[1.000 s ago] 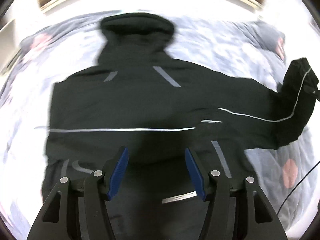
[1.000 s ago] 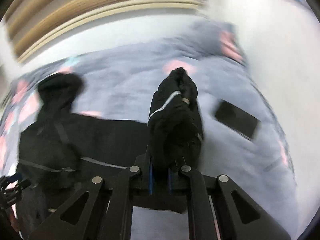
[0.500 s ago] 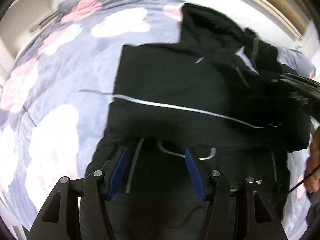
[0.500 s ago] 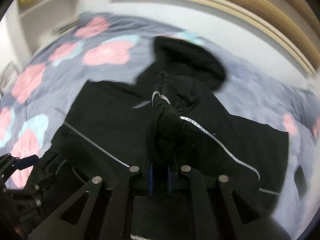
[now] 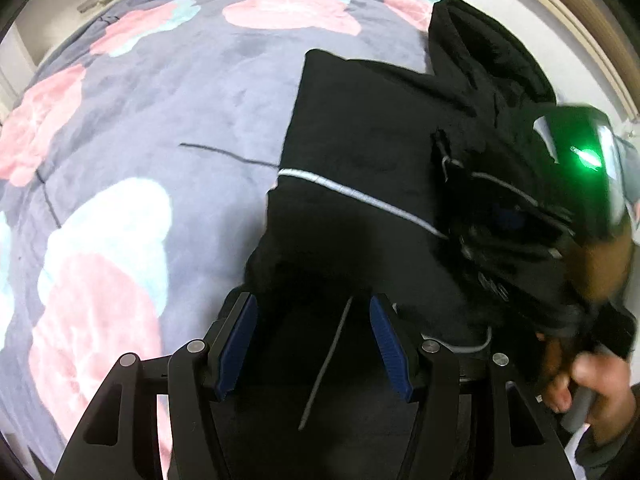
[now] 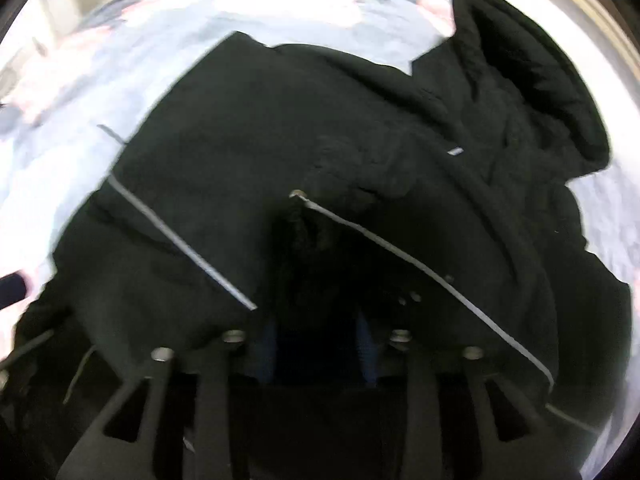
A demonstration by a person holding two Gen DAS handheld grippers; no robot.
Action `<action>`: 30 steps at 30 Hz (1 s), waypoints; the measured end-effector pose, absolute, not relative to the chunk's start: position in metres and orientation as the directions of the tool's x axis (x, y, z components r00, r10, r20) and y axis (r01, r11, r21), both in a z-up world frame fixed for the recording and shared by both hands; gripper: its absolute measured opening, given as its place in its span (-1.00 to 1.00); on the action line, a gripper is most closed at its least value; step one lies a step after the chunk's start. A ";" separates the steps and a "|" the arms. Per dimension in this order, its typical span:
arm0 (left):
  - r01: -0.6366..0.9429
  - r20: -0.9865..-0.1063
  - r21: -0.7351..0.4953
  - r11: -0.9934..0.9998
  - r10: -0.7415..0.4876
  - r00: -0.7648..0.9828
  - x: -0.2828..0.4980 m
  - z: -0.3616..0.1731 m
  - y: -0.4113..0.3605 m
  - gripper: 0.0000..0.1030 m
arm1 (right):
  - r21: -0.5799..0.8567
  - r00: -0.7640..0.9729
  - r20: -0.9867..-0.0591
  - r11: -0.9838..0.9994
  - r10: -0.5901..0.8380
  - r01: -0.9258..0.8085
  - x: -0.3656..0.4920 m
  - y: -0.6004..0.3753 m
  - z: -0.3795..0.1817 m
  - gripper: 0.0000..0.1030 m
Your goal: Fold large clothes
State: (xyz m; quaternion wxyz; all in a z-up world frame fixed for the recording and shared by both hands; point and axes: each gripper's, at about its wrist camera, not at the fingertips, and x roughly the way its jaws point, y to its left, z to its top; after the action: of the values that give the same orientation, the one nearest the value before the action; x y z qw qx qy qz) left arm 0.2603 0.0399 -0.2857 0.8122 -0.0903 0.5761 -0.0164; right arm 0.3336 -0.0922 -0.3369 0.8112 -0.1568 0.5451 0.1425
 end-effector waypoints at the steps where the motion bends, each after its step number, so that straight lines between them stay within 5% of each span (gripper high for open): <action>1: -0.075 -0.929 -0.178 0.981 -0.143 0.342 0.264 -0.285 0.040 0.19 | -0.060 0.348 -0.933 0.911 0.094 -0.408 0.332 -0.099 -0.331 -0.15; 7: 0.007 -0.869 -0.324 0.946 -0.301 0.392 0.289 -0.262 0.024 0.20 | 0.169 0.360 -0.888 0.932 0.285 -0.321 0.301 -0.191 -0.269 0.26; 14: 0.091 -0.824 -0.474 0.876 -0.477 0.306 0.338 -0.282 -0.014 0.24 | 0.100 0.461 -0.881 0.994 0.106 -0.037 0.268 -0.318 -0.245 0.28; 19: 0.025 -0.855 -0.453 0.891 -0.442 0.271 0.360 -0.313 -0.039 0.23 | 0.103 0.444 -0.895 0.990 0.048 0.100 0.256 -0.374 -0.250 0.28; 20: 0.009 -0.864 -0.439 0.899 -0.425 0.269 0.364 -0.319 -0.042 0.10 | 0.103 0.443 -0.895 0.989 0.046 0.106 0.255 -0.372 -0.249 0.28; 21: 0.008 -0.860 -0.444 0.896 -0.429 0.278 0.367 -0.321 -0.044 -0.53 | 0.105 0.441 -0.897 0.988 0.045 0.112 0.254 -0.374 -0.251 0.28; 30: 0.029 -0.761 -0.468 0.883 -0.419 0.494 0.338 -0.231 0.011 -0.66 | 0.103 0.458 -0.888 0.989 0.043 0.106 0.264 -0.362 -0.256 0.28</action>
State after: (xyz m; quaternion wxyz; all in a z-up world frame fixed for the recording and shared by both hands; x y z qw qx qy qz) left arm 0.3381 0.0110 -0.2315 0.8406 -0.2014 0.4848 -0.1333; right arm 0.2641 -0.3623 -0.2559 0.8508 0.0716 0.5203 -0.0185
